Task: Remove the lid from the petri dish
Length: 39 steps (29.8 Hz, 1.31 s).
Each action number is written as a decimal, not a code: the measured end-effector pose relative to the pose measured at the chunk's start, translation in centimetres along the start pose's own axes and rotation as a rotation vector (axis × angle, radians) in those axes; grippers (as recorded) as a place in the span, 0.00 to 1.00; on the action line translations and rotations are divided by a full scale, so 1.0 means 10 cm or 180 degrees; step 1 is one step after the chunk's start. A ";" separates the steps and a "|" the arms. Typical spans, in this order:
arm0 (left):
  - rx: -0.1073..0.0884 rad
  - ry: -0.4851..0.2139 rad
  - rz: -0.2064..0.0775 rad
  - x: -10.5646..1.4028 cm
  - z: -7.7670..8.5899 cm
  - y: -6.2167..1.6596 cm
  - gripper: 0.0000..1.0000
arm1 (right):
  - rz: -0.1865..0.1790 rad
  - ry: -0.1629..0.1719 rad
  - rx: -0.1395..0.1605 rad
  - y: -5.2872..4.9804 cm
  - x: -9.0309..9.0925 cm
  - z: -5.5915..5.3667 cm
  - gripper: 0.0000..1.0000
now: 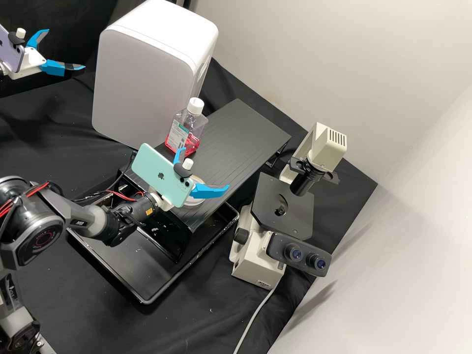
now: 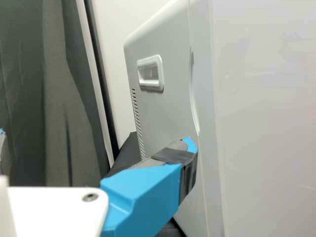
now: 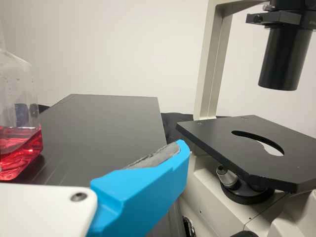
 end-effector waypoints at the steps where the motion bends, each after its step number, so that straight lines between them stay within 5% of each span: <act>1: 0.0000 0.0000 0.0000 0.00 0.00 0.000 1.00 | 0.0000 0.0000 0.0000 0.00 0.00 0.00 1.00; 17: 0.0000 0.0000 0.0000 0.00 0.00 0.000 1.00 | 0.0000 0.0000 0.0000 0.00 0.00 0.00 1.00; 26: -0.0219 -0.0113 -0.0020 0.00 0.08 -0.011 1.00 | 0.0000 0.0000 0.0000 0.00 0.00 0.00 1.00; 35: -0.0237 -0.0448 -0.0025 0.02 0.40 -0.015 1.00 | 0.0000 0.0000 0.0000 0.00 0.00 0.00 1.00; 39: -0.0238 -0.0461 -0.0028 0.02 0.41 -0.017 1.00 | 0.0000 0.0000 0.0000 0.00 0.00 0.00 1.00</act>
